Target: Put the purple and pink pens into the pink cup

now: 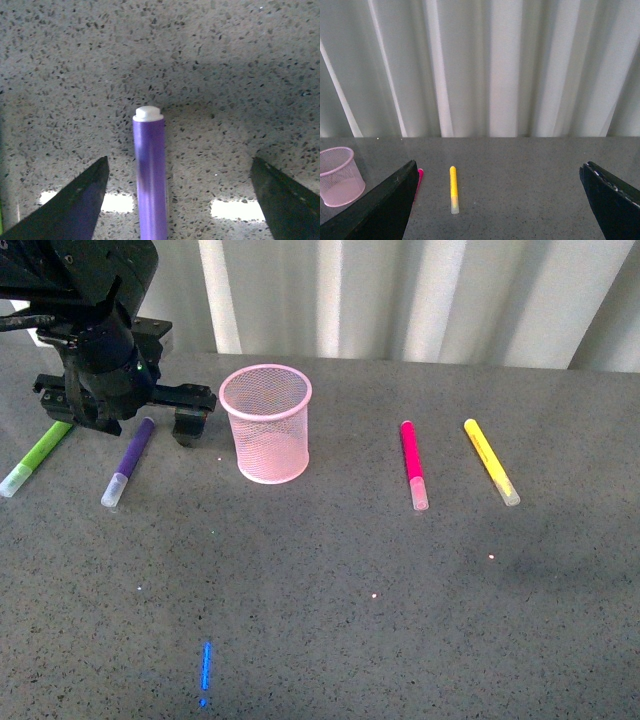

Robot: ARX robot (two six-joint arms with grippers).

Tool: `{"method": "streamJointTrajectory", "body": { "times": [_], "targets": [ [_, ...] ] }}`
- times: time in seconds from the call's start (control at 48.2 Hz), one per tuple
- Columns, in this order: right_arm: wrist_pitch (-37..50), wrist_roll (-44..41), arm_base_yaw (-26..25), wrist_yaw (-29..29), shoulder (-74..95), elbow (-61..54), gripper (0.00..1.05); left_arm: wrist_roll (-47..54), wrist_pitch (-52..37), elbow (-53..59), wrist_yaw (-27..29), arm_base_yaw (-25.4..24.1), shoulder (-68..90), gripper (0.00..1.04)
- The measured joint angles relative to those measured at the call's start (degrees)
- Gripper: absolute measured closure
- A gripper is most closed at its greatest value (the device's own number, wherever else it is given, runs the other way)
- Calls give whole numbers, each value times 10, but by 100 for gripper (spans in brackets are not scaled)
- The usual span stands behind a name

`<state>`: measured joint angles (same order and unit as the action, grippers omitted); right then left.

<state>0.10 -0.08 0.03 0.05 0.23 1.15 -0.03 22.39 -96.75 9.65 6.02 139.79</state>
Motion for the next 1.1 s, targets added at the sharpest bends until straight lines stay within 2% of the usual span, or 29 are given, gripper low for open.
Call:
{"method": "streamJointTrajectory", "body": {
  "times": [0.332, 0.415, 0.664, 0.892, 0.996, 1.1],
  "targets": [
    [0, 0, 0, 0, 0, 0, 7, -18, 11, -18, -17, 12, 17, 79],
    [0, 0, 0, 0, 0, 0, 7, -17, 0, -13, -13, 12, 16, 91],
    [0, 0, 0, 0, 0, 0, 7, 10, -53, 19, 17, -7, 1, 92],
    [0, 0, 0, 0, 0, 0, 7, 76, -94, 47, 60, -59, -26, 92],
    [0, 0, 0, 0, 0, 0, 7, 86, -99, 47, 56, -83, -63, 92],
    [0, 0, 0, 0, 0, 0, 7, 69, -101, 45, 22, -91, -108, 92]
  ]
}}
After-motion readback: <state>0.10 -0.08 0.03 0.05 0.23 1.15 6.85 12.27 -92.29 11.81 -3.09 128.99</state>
